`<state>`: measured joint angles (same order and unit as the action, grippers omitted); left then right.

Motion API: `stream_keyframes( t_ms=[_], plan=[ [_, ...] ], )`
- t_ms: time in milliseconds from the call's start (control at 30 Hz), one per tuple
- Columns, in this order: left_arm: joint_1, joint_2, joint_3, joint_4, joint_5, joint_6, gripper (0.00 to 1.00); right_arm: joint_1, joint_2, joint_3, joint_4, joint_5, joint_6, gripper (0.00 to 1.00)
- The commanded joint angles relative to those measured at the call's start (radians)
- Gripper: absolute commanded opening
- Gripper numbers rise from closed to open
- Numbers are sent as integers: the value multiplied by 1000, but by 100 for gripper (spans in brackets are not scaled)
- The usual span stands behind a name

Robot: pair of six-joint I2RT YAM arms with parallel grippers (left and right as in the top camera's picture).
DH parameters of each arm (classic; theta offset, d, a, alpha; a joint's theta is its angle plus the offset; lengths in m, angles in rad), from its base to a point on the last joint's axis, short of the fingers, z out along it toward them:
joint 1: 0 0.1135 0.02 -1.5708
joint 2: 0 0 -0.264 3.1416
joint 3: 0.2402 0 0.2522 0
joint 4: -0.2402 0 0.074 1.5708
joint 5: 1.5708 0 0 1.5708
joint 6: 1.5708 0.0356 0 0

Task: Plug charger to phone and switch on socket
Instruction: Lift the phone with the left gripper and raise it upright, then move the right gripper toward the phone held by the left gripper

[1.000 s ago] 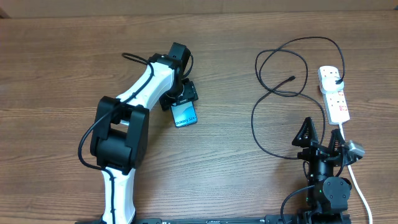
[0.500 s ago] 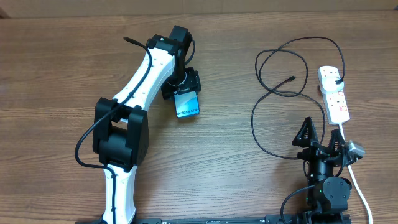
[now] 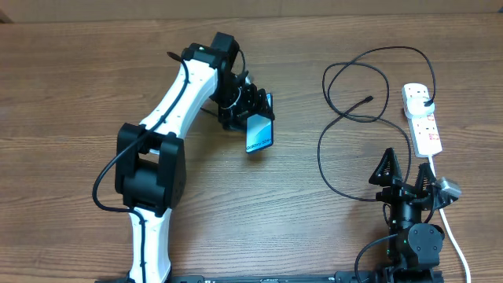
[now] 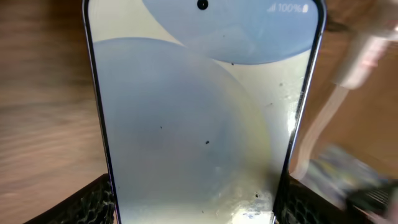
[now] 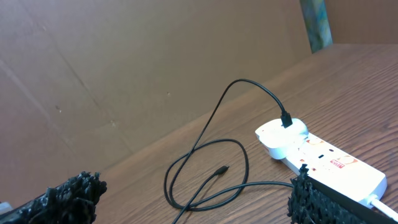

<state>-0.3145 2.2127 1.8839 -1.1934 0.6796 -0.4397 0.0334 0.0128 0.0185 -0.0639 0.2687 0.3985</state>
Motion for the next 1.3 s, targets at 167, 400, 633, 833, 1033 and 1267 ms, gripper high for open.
stream_keyframes(
  t_ms=[167,400,633,833,1033,1267],
  plan=[
    [112,-9,29,5,526,31,62,-3,-10,-11,6,-1,-13,100],
    [158,-9,29,56,676,51,62,-3,-10,-11,6,-1,-14,100],
    [162,-9,29,84,675,32,63,-3,-10,-11,6,-1,-14,100],
    [162,-9,29,83,724,32,62,-3,-10,-11,6,-1,-14,100],
    [162,-9,29,84,727,32,62,-3,-10,-11,6,-1,-14,100],
    [162,-9,29,84,727,32,63,-3,-10,-11,6,-1,-14,100]
  ],
)
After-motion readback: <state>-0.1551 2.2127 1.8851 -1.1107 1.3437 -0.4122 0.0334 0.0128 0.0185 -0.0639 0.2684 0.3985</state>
